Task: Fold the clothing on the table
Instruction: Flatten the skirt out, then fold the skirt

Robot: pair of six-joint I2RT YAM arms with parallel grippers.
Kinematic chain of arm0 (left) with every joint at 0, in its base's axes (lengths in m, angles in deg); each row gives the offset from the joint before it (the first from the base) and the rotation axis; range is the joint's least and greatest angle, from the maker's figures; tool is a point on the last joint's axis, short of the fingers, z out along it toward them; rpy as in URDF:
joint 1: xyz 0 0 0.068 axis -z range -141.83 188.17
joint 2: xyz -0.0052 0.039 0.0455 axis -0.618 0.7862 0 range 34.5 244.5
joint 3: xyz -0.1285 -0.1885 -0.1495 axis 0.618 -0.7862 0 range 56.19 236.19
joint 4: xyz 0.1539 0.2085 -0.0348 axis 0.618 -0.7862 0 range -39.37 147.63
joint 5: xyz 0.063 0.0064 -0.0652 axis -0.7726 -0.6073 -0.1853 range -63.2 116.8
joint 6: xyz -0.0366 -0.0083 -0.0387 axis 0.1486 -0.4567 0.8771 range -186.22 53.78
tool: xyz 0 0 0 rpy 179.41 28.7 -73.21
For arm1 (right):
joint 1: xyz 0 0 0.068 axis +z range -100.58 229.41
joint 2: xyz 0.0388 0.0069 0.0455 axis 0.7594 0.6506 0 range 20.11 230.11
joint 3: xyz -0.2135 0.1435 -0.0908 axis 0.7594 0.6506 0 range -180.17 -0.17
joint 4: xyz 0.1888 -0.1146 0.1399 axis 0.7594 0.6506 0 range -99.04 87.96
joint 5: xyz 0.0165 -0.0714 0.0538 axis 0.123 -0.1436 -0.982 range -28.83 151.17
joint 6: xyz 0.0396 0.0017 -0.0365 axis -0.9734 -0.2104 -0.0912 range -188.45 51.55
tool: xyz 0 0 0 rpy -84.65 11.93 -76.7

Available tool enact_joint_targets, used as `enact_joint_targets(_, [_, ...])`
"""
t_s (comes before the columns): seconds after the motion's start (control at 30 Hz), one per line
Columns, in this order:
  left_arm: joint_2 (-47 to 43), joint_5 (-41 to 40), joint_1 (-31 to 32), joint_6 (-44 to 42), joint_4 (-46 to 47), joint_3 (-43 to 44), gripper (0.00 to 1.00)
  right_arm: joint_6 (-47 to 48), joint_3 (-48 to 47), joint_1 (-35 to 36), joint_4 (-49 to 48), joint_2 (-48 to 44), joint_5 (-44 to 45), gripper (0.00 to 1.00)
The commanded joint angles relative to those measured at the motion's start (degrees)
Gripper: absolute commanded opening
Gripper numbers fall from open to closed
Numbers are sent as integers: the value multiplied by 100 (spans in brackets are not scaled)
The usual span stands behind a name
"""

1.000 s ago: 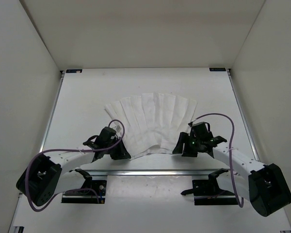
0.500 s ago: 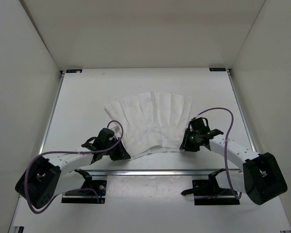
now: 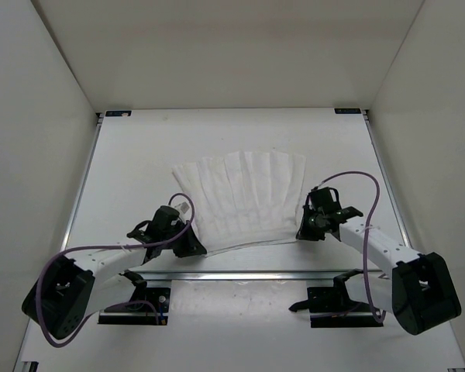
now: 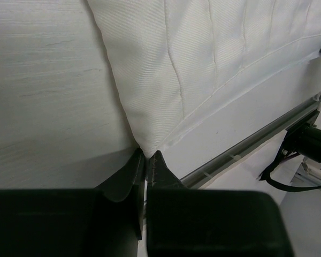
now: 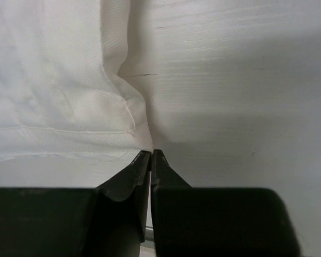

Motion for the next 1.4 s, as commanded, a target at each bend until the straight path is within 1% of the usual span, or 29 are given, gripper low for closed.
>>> enact_joint_targets(0.0, [-181,-37,-173,-252,-322,21,0,447,-142,-142,-141,-311,-340,0])
enact_joint_targets(0.03, [-216,-28,-295,-332,-454,179,0,525,-238,-125,-255,-442,-474,0])
enact_joint_targets(0.07, [-207,33,-349,-454,-577,451,0,561,-343,-133,-317,-478,-736,0])
enact_joint_targets(0.1, [-172,42,-549,-664,-604,619,0,622,-510,-142,-457,-522,-1070,0])
enact_joint_targets(0.17, [186,113,-937,-1043,-814,1470,0,754,-1394,-335,-643,-33,-1380,0])
enact_joint_targets(0.2, [658,174,-1147,-1331,-885,2299,0,842,-1747,-379,-591,205,-1502,0])
enact_joint_targets(0.23, [1228,174,-1349,-1491,-1138,3369,0,947,-2673,-458,-495,721,-1512,0])
enact_joint_targets(0.27, [1547,87,-1386,-1797,-1541,4633,0,1087,-3692,-432,-294,1152,-1373,0])
enact_joint_targets(0.3, [2116,-70,-1482,-2052,-1745,5289,0,1245,-4755,-397,-239,1496,-1207,0])
enact_joint_targets(0.33, [2609,-167,-1605,-2133,-2173,6592,0,1282,-5244,-380,-195,1595,-1083,0])
enact_joint_targets(0.37, [2823,-229,-1597,-2238,-2595,7763,0,1395,-6075,-275,-108,1779,-882,0])
enact_joint_targets(0.4, [3095,-212,-1658,-2300,-2799,8253,0,1544,-6823,-213,24,1894,-680,0])
enact_joint_targets(0.43, [3219,-273,-1668,-2336,-3106,8998,0,1537,-7100,-134,138,1964,-417,0])
enact_joint_targets(0.47, [3203,-352,-1668,-2388,-3214,9196,0,1633,-7347,-116,235,2017,-362,0])
enact_joint_targets(0.5, [3055,-449,-1642,-2389,-3162,9094,0,1642,-7184,-124,253,1922,-379,0])
enact_joint_targets(0.53, [2723,-493,-1624,-2398,-2936,8580,0,1564,-6930,-177,184,1712,-518,0])
enact_joint_targets(0.57, [2389,-502,-1667,-2354,-2577,7870,0,1468,-6240,-256,-130,1588,-572,1])
enact_joint_targets(0.6, [2220,-450,-1676,-2302,-2399,7462,0,1354,-5459,-361,-420,1335,-772,0])
enact_joint_targets(0.63, [1836,-389,-1702,-2162,-1962,6327,0,1144,-4842,-484,-606,1123,-1140,0])
enact_joint_targets(0.67, [1640,-318,-1746,-2117,-1784,5681,0,1081,-4227,-572,-730,1087,-1274,0])
enact_joint_targets(0.7, [1560,-379,-1712,-2090,-1669,5126,0,1063,-3759,-547,-766,956,-1284,0])
enact_joint_targets(0.73, [1516,-397,-1685,-2099,-1624,4877,0,1062,-3520,-546,-792,885,-1214,0])
enact_joint_targets(0.8, [1402,-388,-1615,-1985,-1423,3860,0,984,-2590,-477,-836,735,-1213,0])
enact_joint_targets(0.83, [1340,-432,-1537,-1906,-1396,3620,0,896,-2133,-528,-854,682,-1292,0])
enact_joint_targets(0.93, [1375,-537,-1299,-1739,-1272,2469,0,729,-1332,-651,-697,586,-1574,0])
enact_joint_targets(1.03, [1428,-450,-1132,-1537,-1316,1984,0,676,-847,-617,-337,506,-1819,0])
enact_joint_targets(1.13, [1243,-555,-877,-1396,-1614,1676,0,527,-696,-398,32,322,-1786,0])
enact_joint_targets(1.23, [857,-713,-727,-1317,-2114,1605,0,369,-713,-187,541,137,-1680,0])
enact_joint_targets(1.37, [-56,-836,-490,-1132,-2783,1570,0,27,-723,156,1201,-275,-1451,0])
